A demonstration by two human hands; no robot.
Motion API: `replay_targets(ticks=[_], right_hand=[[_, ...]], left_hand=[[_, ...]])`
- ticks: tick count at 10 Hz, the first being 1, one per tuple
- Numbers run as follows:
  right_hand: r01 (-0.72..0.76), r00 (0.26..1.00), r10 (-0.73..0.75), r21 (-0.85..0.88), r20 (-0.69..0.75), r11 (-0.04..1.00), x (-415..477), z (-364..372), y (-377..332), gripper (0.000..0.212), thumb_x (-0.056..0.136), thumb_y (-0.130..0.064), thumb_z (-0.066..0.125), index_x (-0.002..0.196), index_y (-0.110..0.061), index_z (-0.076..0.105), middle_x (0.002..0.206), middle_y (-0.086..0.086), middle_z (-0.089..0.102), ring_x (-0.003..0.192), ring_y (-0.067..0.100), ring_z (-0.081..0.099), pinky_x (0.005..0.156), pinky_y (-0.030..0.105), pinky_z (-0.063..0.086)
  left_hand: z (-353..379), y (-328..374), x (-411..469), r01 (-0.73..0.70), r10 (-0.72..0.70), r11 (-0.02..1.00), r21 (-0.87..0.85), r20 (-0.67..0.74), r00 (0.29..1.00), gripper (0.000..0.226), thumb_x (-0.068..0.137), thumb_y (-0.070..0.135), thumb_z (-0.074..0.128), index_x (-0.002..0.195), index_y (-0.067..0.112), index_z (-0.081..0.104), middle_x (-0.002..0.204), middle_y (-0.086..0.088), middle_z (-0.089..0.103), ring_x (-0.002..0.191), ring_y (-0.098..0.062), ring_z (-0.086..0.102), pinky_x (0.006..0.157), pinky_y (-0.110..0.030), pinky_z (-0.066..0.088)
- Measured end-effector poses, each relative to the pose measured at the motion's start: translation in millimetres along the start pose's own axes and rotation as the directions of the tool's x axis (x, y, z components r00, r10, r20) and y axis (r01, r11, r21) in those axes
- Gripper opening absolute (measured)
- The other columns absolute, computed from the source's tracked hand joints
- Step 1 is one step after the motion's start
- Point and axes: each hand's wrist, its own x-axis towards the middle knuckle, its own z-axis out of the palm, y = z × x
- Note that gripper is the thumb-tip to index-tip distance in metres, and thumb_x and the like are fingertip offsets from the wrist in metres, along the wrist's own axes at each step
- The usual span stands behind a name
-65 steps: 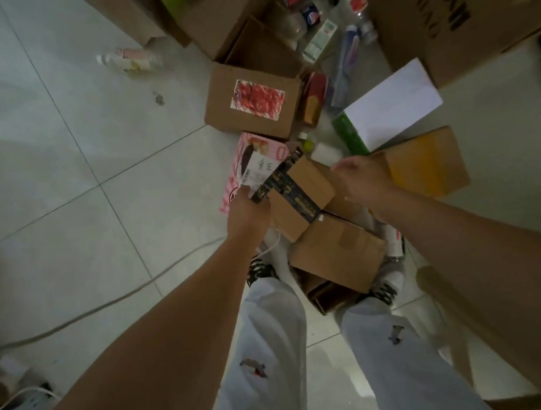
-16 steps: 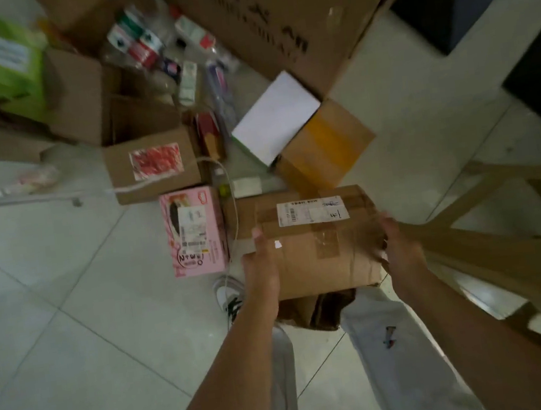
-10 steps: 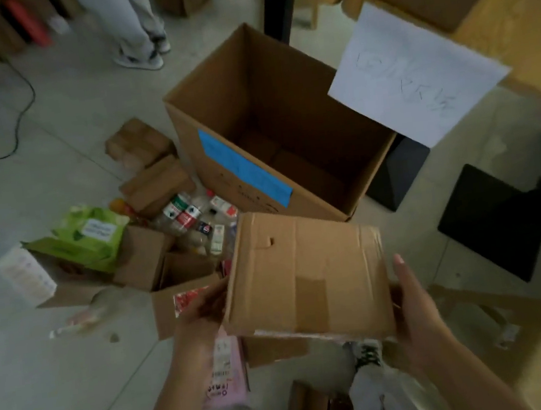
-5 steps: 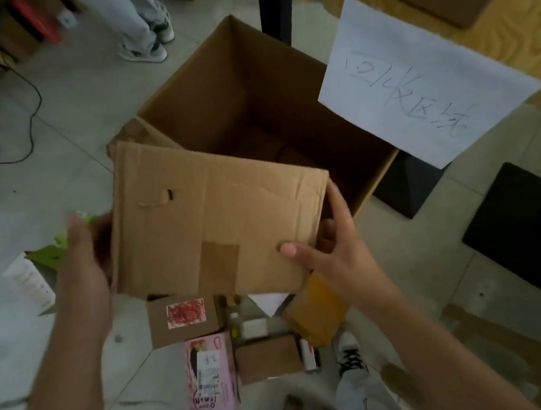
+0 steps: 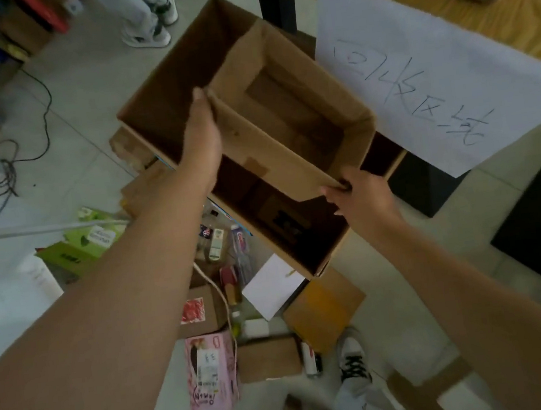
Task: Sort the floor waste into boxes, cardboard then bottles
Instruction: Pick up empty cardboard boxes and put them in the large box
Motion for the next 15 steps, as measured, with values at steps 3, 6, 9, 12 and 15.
replay_targets(ticks=[3,6,9,12,15], right_hand=[[-0.153,0.986,0.112,-0.402,-0.125,0.903,65.8,31.5,18.6,0.012,0.095,-0.016,0.055,0.094,-0.010,0.065,0.092,0.008,0.066,0.084,0.024,0.065,0.074,0.037,0.057],[-0.094,0.907,0.331,-0.642,0.259,0.761,101.1,54.3,31.4,0.044,0.093,-0.026,0.063,0.131,-0.006,0.051,0.123,0.015,0.058,0.111,0.033,0.058,0.085,0.038,0.048],[-0.078,0.926,0.212,-0.391,0.312,0.917,91.3,53.9,15.6,0.052,0.099,-0.027,0.054,0.146,-0.011,0.042,0.151,0.012,0.040,0.137,0.031,0.039,0.112,0.041,0.035],[-0.222,0.972,0.160,0.458,0.170,0.861,-34.9,73.0,11.6,0.037,0.101,-0.023,0.051,0.137,-0.015,0.048,0.108,0.004,0.070,0.097,0.014,0.070,0.086,0.027,0.057],[-0.274,0.959,0.163,0.599,0.234,0.753,-166.7,156.5,31.8,0.020,0.103,-0.021,0.047,0.111,-0.010,0.060,0.093,0.015,0.073,0.087,0.027,0.072,0.079,0.037,0.059]], left_hand=[[24.2,-114.8,-10.0,0.309,-0.218,0.876,0.370,-0.267,0.939,0.098,0.089,0.012,0.062,0.154,0.023,-0.011,0.163,-0.009,-0.006,0.148,-0.038,0.010,0.116,-0.051,0.027],[26.0,-160.4,-18.9,0.405,-0.407,0.913,0.044,0.052,0.912,0.048,0.098,0.020,0.045,0.137,0.037,0.021,0.111,0.000,0.059,0.093,-0.019,0.065,0.074,-0.040,0.058],[17.3,-163.8,-21.2,0.421,-0.415,0.906,-0.052,0.089,0.905,0.079,0.094,-0.005,0.047,0.150,0.037,0.010,0.145,-0.014,0.045,0.113,-0.029,0.063,0.072,-0.041,0.061],[-16.8,-244.9,-85.4,0.336,-0.335,0.940,0.059,-0.038,0.942,0.064,0.089,0.026,0.058,0.147,0.024,0.032,0.142,-0.009,0.050,0.129,-0.031,0.050,0.107,-0.050,0.042],[-46.8,-355.1,-261.7,0.469,-0.493,0.865,0.181,0.128,0.860,0.037,0.102,0.010,0.037,0.136,0.017,0.048,0.121,-0.003,0.059,0.097,-0.012,0.056,0.079,-0.022,0.041]])
